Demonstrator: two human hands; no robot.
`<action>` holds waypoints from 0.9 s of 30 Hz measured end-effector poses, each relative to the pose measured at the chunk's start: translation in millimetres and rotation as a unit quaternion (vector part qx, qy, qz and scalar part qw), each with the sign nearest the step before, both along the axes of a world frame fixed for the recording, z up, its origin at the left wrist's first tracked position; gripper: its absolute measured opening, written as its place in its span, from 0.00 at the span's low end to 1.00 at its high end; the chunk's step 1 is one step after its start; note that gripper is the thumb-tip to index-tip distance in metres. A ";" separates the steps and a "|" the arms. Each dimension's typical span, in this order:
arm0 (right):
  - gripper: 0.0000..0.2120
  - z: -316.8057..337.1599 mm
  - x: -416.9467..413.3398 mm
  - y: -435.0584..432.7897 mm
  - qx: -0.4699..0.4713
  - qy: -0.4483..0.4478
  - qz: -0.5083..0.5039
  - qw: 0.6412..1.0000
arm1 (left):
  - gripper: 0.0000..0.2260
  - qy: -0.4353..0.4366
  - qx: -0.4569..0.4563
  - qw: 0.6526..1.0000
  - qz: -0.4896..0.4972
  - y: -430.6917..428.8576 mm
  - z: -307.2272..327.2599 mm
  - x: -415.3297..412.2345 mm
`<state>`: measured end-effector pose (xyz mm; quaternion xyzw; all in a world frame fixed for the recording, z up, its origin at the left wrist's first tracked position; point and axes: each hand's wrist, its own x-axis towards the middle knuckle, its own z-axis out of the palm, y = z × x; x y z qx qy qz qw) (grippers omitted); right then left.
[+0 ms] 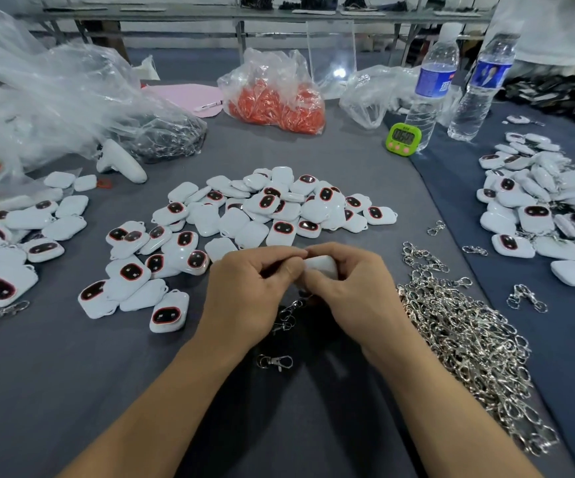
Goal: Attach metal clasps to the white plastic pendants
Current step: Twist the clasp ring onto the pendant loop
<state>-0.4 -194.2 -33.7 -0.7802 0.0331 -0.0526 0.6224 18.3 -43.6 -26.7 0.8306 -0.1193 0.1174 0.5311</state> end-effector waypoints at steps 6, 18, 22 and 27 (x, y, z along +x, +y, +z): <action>0.06 2.1 1.6 -6.1 -0.003 0.006 -0.105 0.994 | 0.16 0.073 0.295 0.946 -0.117 16.1 8.7 -0.2; 0.12 6.9 -3.1 -2.8 0.057 0.021 -0.018 0.998 | 0.09 0.076 0.004 0.997 -0.016 8.8 1.0 0.4; 0.05 7.1 -5.5 4.9 0.079 0.041 0.029 0.996 | 0.09 0.123 -0.156 0.980 -0.002 6.0 3.8 1.9; 0.05 9.7 -5.6 4.2 0.018 0.023 -0.015 0.999 | 0.13 0.115 -0.176 0.977 -0.024 8.6 4.9 3.2</action>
